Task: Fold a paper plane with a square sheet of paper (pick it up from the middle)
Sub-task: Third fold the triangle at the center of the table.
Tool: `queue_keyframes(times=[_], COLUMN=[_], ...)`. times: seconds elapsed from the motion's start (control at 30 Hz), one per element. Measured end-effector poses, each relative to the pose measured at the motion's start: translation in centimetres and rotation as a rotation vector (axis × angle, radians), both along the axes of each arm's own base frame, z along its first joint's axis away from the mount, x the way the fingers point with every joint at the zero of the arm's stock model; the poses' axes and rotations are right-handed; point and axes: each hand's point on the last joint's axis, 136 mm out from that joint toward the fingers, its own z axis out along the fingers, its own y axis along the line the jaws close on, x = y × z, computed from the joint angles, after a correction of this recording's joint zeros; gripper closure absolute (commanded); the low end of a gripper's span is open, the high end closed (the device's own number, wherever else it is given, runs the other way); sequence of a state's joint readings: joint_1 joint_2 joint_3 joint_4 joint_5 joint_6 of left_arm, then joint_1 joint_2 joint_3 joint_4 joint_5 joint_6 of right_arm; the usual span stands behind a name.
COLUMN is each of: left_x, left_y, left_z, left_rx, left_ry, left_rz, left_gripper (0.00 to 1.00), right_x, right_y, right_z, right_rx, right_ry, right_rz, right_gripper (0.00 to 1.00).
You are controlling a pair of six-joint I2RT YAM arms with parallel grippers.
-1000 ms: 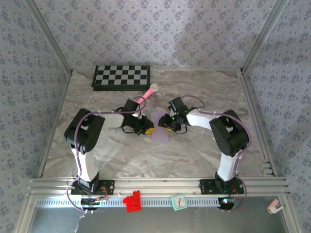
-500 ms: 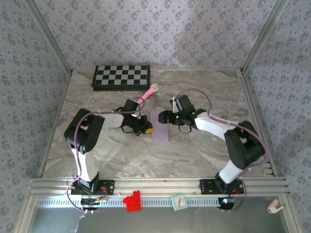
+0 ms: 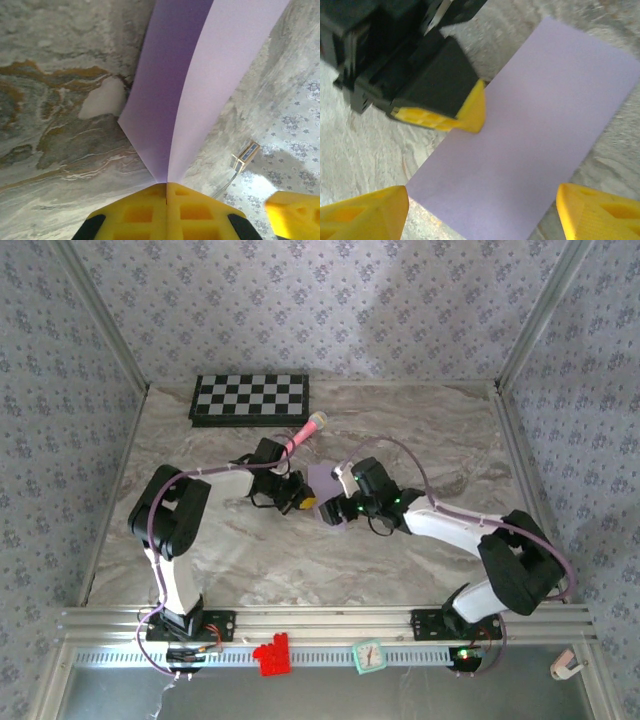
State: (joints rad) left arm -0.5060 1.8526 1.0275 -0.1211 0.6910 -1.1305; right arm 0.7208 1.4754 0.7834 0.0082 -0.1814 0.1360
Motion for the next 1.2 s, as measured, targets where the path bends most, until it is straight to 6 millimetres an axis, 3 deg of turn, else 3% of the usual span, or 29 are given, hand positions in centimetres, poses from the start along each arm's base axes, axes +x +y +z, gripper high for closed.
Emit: queue_keyframes(times=[0.2,0.43,1.07,1.2], left_x=[0.0,-0.1,-0.4,-0.4], left_y=[0.0,0.1,0.2,0.3], left_z=[0.1,0.0,0.0,-0.1], left_rx=[0.002,0.009,0.02,0.021], left_ry=[0.009,0.02,0.04,0.042], left_rz=[0.004,0.004,0.004,0.004], left_gripper=[1.0,1.0,1.0,1.0], right_x=[-2.1,-1.3,-0.3,-0.3], right_y=[2.1,2.1,1.4,1.4], right_z=[-2.0,-3.5,-2.4,-2.4], right_rx=[-0.072,-0.149,-0.189,-0.191], right_ry=[-0.032,-0.096,-0.199,-0.199], right_rz=[0.123,0.121,0.112,0.113], right_gripper=[0.24,0.32,0.66,0.68])
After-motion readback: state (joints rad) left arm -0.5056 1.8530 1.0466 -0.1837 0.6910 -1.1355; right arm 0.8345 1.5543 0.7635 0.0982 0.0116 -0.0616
